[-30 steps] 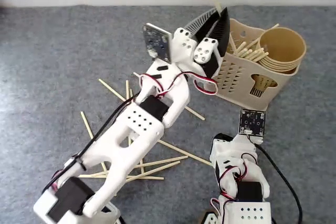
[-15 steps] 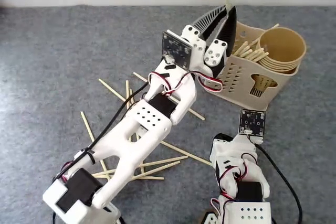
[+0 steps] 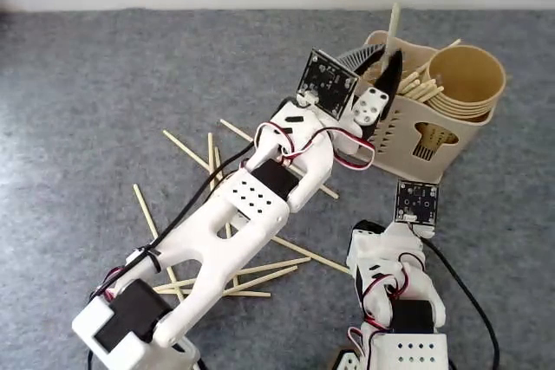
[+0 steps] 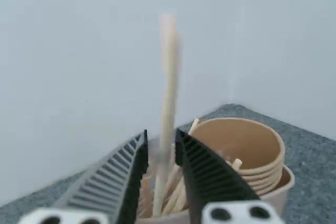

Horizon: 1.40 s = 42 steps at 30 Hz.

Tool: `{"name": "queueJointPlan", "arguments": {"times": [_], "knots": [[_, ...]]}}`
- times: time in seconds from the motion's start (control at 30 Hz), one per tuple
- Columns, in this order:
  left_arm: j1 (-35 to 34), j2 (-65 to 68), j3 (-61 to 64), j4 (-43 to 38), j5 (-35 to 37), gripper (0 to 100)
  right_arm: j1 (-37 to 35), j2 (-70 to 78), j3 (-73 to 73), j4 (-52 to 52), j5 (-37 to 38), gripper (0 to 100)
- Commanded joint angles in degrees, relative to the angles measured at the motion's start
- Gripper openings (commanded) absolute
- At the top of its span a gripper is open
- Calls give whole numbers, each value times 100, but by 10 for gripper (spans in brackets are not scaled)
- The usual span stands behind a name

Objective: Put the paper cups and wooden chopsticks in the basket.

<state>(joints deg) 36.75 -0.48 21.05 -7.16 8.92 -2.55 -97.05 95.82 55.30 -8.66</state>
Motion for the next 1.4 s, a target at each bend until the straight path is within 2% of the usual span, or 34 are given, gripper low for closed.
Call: {"name": "queueJointPlan", "arguments": {"times": [0.0, 0.23, 0.33, 0.57, 0.77, 1.0, 1.2, 1.27, 1.37], "knots": [[-9, -114, -84, 193, 123, 140, 31, -127, 62, 22, 0, 9], [-9, -466, -57, 229, 149, 131, 31, -127, 62, 22, 0, 9], [-9, -1011, -92, 554, 316, 103, 31, -127, 62, 22, 0, 9], [-53, -2558, -75, 2286, 932, 28, 31, -127, 62, 22, 0, 9], [-721, -3596, -66, 3921, 1503, 13, 31, -127, 62, 22, 0, 9], [-1767, -4097, -57, 5767, 1521, 14, 31, -127, 62, 22, 0, 9], [-2013, -4114, 92, 7798, 1530, 14, 31, -127, 62, 22, 0, 9], [-2022, -4132, 435, 7930, 1530, 14, 31, -127, 62, 22, 0, 9], [-2198, -4114, 1156, 7587, 1521, 14, 31, -127, 62, 22, 0, 9]]}}
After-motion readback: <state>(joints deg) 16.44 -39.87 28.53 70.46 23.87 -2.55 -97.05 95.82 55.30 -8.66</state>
